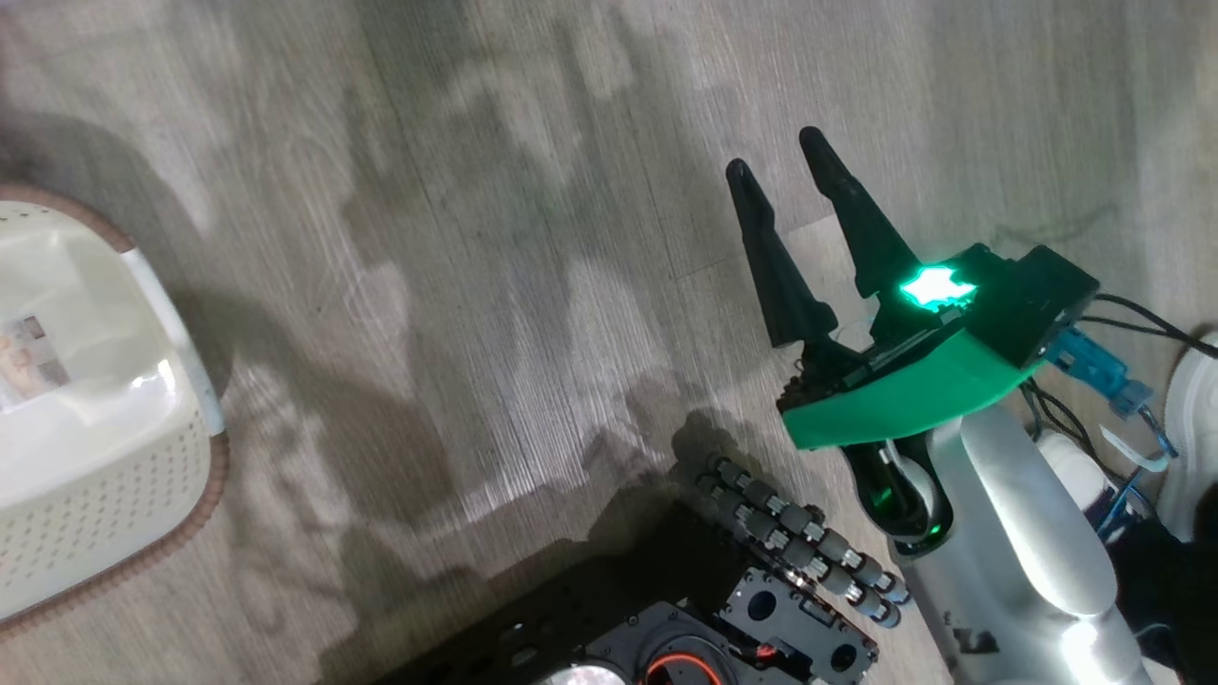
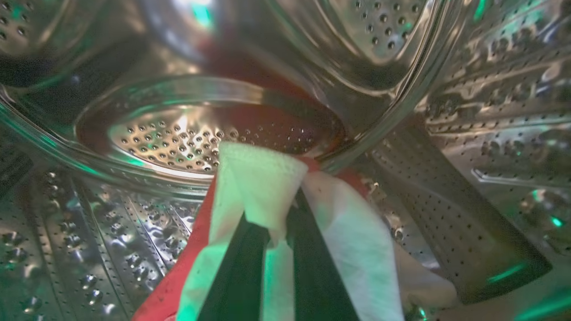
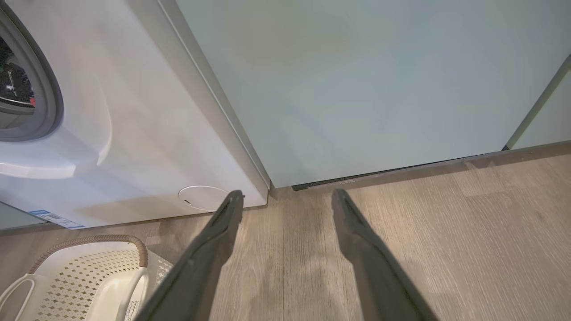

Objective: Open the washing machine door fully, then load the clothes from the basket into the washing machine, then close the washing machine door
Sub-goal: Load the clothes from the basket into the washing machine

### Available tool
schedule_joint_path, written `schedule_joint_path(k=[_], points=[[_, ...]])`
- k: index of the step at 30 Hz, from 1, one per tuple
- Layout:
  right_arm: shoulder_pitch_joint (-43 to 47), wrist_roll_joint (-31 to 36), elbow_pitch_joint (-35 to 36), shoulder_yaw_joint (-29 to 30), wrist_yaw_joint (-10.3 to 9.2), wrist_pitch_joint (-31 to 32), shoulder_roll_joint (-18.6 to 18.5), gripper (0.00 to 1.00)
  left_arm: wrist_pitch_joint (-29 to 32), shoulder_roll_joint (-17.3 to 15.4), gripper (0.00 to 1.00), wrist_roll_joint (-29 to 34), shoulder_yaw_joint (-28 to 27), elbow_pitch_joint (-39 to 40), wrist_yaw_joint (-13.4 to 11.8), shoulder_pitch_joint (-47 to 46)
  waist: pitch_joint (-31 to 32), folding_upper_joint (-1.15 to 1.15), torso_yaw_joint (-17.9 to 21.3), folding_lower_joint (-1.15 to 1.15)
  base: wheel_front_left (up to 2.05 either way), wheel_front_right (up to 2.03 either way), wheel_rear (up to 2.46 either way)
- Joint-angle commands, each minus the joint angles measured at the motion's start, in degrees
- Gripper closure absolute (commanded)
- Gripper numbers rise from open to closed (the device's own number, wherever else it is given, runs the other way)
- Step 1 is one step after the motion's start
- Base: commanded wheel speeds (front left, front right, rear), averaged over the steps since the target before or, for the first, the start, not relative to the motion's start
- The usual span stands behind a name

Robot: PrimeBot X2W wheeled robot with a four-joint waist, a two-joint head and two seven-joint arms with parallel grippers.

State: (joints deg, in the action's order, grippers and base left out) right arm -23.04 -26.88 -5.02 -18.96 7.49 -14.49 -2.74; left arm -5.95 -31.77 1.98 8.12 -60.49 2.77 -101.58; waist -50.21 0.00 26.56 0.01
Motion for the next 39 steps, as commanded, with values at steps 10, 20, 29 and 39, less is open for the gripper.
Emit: schedule_joint_path(k=[10, 20, 29, 39], points=[[0.85, -0.48, 1.91, -0.76, 0.00, -0.51, -0.14, 0.00, -0.26, -3.46, 1.00, 0.61, 1.90, -3.08, -0.93, -3.72, -1.41, 0.00, 0.78, -0.01, 0.00, 0.00, 0.00], [0.31, -0.11, 1.75, -0.46, 0.00, -0.51, -0.14, 0.00, -2.20, -2.83, 0.00, -0.62, 2.38, -6.21, -1.05, -5.15, -1.43, 0.00, 0.16, -0.01, 0.00, 0.00, 0.00], [0.34, 1.43, 1.07, 1.28, 0.00, -0.51, -0.14, 0.00, -5.15, -0.92, 0.00, -2.74, 2.26, -9.39, -0.70, -2.09, 2.30, 0.00, -1.67, -0.01, 0.00, 0.00, 0.00], [1.24, 4.85, 0.32, 4.56, 0.00, -0.51, -0.14, 0.00, -7.64, 3.60, 0.00, -6.00, 2.11, -11.50, 1.77, 6.65, 9.79, 0.00, -5.97, -0.01, 0.00, 0.00, 0.00]])
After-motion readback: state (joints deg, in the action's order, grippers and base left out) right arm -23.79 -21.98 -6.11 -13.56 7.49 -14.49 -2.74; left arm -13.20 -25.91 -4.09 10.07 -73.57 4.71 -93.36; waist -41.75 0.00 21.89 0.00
